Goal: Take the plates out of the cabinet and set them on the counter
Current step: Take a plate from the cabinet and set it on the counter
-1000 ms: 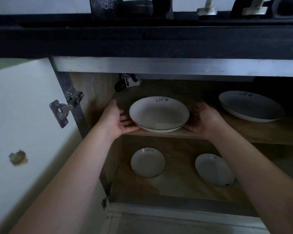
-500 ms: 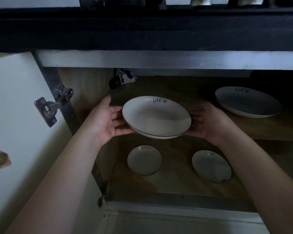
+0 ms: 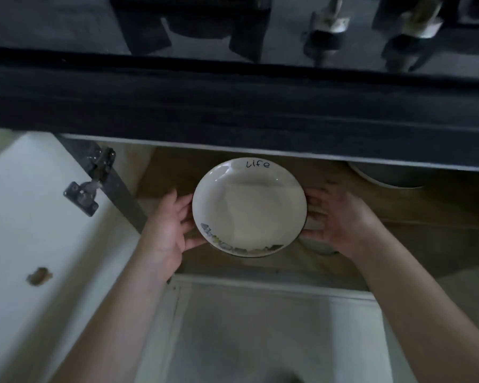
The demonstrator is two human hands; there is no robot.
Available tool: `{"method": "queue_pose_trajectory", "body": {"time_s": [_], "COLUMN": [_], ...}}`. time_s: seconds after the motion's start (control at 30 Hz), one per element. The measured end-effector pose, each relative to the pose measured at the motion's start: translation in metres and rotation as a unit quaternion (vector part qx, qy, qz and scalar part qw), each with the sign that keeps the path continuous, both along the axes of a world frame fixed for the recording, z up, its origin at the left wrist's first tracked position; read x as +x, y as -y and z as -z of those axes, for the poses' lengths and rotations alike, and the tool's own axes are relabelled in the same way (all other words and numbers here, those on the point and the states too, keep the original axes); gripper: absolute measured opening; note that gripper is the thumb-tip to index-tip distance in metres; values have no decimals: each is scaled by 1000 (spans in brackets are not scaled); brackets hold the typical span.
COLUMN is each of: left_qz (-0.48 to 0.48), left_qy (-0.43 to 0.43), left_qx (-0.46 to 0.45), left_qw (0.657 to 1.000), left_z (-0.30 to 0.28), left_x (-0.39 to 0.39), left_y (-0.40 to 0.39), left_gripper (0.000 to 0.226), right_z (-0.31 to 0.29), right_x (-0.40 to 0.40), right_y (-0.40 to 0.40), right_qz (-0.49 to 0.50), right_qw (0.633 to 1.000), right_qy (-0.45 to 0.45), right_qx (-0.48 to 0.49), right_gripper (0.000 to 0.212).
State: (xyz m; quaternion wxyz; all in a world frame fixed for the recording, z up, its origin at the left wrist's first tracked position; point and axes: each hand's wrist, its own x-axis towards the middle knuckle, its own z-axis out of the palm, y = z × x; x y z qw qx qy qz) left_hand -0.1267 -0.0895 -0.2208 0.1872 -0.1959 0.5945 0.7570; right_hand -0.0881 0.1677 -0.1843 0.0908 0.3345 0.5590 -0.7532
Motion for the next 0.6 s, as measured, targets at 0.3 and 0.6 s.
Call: {"method": "queue_pose_trajectory", "body": {"time_s": [0.3, 0.6], "left_qz": [20, 5], "left_qy": [68, 170], "left_qx": [-91, -68], "left_qw": [993, 983], "left_z": [-42, -132], "left_x": [77, 174], "left_y": [3, 35], "left_gripper": [33, 33], "right_z": [-37, -125], "right_x": [79, 169], "right_y": [13, 40], "right_qz": [7, 13], "right_qw": [995, 982], "right_qy": [96, 182], "right_qx": [-24, -57], "right_gripper": [40, 30]}}
